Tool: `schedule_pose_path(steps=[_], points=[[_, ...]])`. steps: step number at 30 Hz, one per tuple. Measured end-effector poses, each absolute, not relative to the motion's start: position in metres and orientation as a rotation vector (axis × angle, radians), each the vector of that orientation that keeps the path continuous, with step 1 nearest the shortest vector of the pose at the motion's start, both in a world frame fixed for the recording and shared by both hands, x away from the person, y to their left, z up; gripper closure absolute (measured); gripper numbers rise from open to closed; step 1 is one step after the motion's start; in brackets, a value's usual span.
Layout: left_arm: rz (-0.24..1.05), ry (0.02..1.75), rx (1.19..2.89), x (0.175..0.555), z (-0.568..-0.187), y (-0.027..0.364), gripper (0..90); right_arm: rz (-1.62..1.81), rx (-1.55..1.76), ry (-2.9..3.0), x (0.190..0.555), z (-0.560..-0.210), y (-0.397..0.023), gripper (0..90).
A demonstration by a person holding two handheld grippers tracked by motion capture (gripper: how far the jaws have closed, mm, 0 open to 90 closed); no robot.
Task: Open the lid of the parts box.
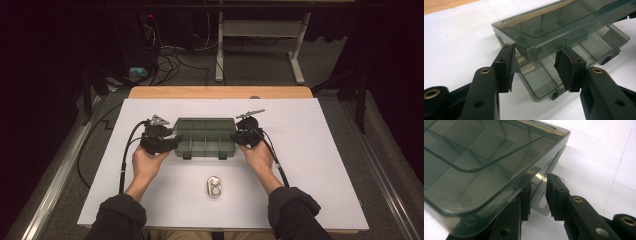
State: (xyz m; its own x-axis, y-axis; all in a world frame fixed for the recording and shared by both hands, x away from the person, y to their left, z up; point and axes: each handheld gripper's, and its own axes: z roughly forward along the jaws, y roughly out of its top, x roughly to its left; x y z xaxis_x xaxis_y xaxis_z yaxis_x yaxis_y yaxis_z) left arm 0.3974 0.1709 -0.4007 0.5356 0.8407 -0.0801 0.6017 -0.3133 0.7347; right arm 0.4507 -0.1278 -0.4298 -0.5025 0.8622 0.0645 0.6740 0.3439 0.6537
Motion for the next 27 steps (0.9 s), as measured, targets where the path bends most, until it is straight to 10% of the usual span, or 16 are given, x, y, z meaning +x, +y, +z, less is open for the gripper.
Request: schedule_pose_path(steps=[27], points=[[0.418,1.188,1.990,0.443,-0.377,0.170,52.3,0.886,1.341,2.358,0.453,-0.428,-0.128,73.8]])
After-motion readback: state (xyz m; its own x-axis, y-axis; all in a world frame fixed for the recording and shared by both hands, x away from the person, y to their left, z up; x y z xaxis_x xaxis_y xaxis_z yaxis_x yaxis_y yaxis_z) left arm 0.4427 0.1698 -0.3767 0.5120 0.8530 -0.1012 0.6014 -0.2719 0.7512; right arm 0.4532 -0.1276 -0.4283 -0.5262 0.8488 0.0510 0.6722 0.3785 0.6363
